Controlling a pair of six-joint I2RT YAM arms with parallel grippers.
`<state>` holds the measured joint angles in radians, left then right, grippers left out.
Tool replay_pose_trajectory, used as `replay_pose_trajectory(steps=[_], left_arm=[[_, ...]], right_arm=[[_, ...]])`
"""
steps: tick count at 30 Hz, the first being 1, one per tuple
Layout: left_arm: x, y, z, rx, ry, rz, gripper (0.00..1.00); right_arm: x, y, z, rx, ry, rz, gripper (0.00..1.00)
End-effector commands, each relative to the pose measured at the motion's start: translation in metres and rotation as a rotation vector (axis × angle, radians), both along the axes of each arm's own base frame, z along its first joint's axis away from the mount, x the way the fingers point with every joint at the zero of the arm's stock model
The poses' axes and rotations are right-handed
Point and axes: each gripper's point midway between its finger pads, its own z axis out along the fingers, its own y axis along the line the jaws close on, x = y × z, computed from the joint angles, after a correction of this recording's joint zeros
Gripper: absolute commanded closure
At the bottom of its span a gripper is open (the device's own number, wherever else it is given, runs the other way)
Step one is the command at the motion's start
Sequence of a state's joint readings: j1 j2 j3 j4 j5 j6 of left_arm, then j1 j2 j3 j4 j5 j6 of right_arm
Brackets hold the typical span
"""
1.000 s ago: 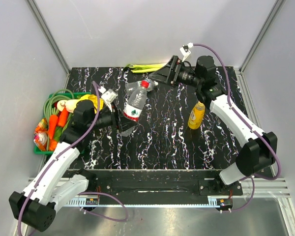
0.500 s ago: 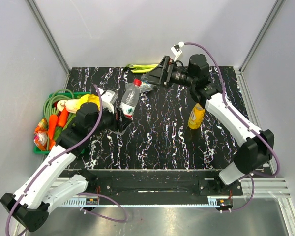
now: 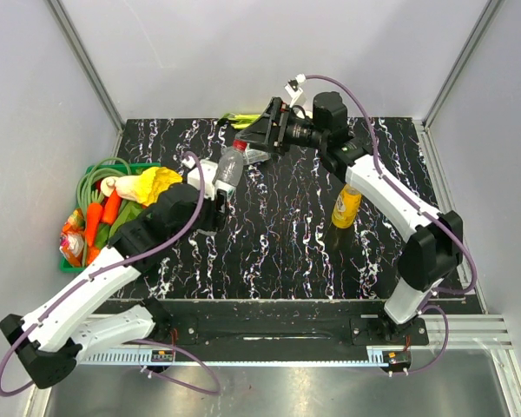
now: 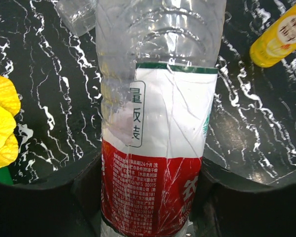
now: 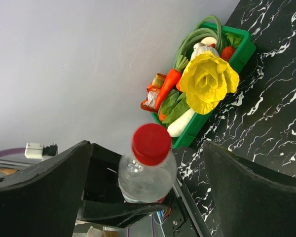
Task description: Unscrew the bottle caps
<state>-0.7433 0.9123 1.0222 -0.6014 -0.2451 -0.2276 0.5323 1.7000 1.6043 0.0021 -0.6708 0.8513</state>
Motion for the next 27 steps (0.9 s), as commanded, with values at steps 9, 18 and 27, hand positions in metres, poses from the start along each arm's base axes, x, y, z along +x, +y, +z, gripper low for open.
replay_pose_trajectory(steps=[9,18,27], left_arm=[[0.009,0.002,0.011,0.102,-0.065,0.084,0.85],[0.005,0.007,0.024,0.096,-0.097,0.107,0.85],[0.007,0.001,0.014,0.133,-0.080,0.094,0.85]], right_arm=[[-0.003,0.018,0.012,0.031,0.008,0.039,0.15],[0.000,0.019,-0.001,0.018,0.034,0.029,0.20],[-0.003,0.024,-0.005,0.050,0.075,0.067,0.40]])
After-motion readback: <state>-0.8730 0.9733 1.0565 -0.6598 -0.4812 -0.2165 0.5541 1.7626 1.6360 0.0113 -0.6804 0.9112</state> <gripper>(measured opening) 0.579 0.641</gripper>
